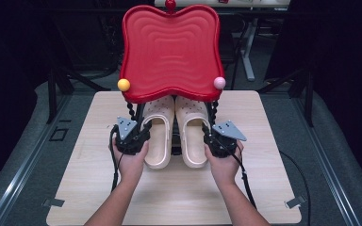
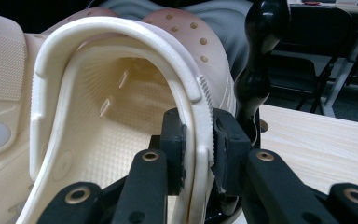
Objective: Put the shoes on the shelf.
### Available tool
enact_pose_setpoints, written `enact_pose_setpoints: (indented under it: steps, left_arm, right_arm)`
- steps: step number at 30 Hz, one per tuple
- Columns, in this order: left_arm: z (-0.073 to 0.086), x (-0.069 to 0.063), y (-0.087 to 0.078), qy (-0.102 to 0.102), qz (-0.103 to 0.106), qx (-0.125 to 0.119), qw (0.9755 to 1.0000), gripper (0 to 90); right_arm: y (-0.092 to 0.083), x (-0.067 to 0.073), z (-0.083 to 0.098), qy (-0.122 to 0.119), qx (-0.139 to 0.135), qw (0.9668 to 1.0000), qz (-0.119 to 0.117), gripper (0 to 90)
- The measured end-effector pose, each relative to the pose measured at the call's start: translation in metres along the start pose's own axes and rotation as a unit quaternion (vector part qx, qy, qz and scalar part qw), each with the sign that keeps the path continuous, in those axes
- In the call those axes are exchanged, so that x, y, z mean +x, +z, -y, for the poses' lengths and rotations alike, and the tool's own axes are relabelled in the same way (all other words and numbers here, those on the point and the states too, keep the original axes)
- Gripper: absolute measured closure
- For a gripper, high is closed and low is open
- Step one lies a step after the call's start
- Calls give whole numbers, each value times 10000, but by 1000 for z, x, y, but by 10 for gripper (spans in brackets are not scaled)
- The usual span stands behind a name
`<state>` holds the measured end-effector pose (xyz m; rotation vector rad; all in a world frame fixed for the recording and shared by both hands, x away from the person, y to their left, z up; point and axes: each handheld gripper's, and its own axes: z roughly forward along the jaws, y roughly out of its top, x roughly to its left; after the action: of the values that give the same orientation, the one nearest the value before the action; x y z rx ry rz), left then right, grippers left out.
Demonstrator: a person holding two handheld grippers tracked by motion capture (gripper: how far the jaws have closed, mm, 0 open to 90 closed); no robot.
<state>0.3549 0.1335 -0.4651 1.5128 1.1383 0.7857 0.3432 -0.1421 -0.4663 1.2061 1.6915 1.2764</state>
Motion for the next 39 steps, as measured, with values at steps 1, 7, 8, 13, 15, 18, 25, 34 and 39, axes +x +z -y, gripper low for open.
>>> enact_pose_setpoints:
  steps: [1, 7, 8, 13, 15, 18, 25, 34, 39]
  left_arm:
    - [1, 0, 0, 16, 6, -31, 10000, 696]
    - [3, 1, -2, -36, 87, -98, 9999, 665]
    - [3, 2, -2, -66, 93, -65, 9999, 658]
    - [4, 3, -4, -77, 145, -58, 9998, 626]
    - [5, 3, -4, -68, 158, -83, 9998, 625]
    - [6, 3, -5, -106, 177, -95, 9997, 615]
    - [5, 1, -7, -119, 272, -97, 9995, 588]
    - [3, 4, -8, -226, 425, -40, 9988, 561]
    - [4, 3, -9, -219, 439, -20, 9988, 526]
  right_arm:
    - [0, 1, 0, 3, 10, 10000, 13, 750]
    - [0, 9, 1, -49, -58, 9999, -78, 729]
    - [0, 10, 0, -85, -36, 9999, -52, 727]
    - [-1, 9, 1, -59, -12, 9999, -101, 719]
    - [-1, 8, 1, -36, -21, 9999, -108, 713]
    - [-1, 7, 1, -47, 23, 9999, -136, 700]
    - [-4, 6, 0, -7, 18, 9997, -230, 676]
    - [-5, 2, 1, 23, 40, 9997, -259, 660]
    - [-7, 3, 1, -9, 27, 9996, -266, 644]
